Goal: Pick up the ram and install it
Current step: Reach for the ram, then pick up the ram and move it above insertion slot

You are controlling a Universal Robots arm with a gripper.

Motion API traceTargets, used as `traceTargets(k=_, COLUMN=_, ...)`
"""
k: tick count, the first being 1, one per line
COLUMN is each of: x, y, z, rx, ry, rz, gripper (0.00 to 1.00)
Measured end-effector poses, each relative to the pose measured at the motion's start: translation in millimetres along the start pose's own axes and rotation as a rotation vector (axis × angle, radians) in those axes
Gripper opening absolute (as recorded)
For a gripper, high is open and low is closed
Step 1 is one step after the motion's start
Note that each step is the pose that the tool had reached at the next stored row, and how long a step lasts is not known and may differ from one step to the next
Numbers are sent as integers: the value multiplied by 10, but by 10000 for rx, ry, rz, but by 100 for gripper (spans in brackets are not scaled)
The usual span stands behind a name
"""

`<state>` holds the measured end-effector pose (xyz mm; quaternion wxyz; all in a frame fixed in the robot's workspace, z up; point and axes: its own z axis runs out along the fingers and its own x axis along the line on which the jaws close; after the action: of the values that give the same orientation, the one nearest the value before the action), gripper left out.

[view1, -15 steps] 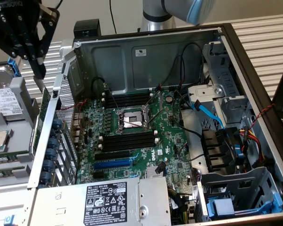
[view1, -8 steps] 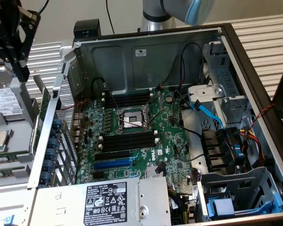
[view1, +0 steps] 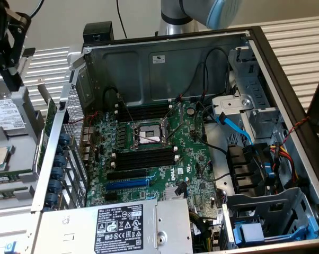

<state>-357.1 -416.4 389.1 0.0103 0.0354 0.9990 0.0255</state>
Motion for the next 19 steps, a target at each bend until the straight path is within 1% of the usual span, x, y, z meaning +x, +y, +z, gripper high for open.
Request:
traceTargets(k=2, x=83, y=-5, z=1, rx=-2, ry=2, rz=0, gripper=11)
traceTargets(k=4, x=150, y=-10, z=0, rx=-20, ry=14, rz=2, gripper=11)
traceTargets(k=6, x=215, y=-15, z=-1, rx=-47, ry=51, rz=3, gripper=11)
traceTargets(k=11, x=299, y=-20, z=-2, rx=-139, ry=222, rz=15, gripper=11)
traceTargets(k=14, x=350, y=-24, z=0, rx=-191, ry=294, rz=19, gripper=11)
traceTargets(k=16, x=393, y=-27, z=3, rx=-219, ry=328, rz=21, gripper=11)
traceTargets(k=17, x=405, y=-28, z=4, rx=-232, ry=358, rz=24, gripper=11)
traceTargets(k=19, x=417, y=-29, z=5, rx=-253, ry=442, rz=28, gripper=11)
